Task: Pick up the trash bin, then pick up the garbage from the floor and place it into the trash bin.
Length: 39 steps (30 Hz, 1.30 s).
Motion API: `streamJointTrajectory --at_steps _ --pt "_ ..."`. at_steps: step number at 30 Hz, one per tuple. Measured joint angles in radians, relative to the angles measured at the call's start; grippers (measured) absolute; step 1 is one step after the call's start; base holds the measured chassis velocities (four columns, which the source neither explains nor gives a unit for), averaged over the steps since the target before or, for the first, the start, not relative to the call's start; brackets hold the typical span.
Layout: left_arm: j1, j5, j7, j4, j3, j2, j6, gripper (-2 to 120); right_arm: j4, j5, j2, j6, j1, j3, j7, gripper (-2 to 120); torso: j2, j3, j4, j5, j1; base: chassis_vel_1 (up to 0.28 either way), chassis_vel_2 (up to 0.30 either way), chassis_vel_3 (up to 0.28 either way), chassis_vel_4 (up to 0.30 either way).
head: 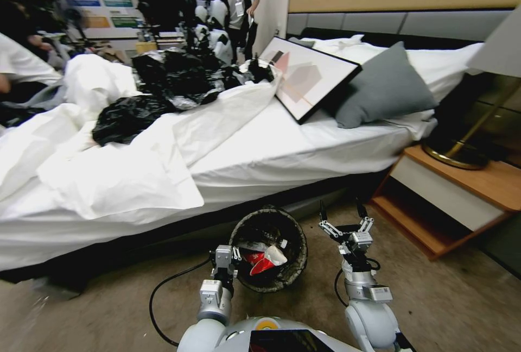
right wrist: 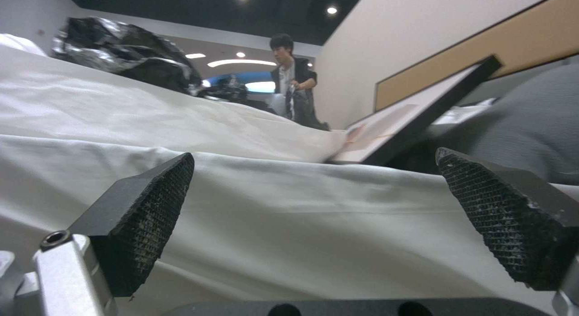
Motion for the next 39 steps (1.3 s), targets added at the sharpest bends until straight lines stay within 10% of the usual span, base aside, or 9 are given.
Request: streamJointTrajectory --at_steps 39 --pt "-0.005 -0.001 0.000 0.013 0.001 -0.001 -0.008 0 -0.009 -0.012 0.001 0.017 -0.008 0.009 -0.025 100 0.000 0.000 0.0000 0.0001 0.000 0.089 0.092 0.087 0.084"
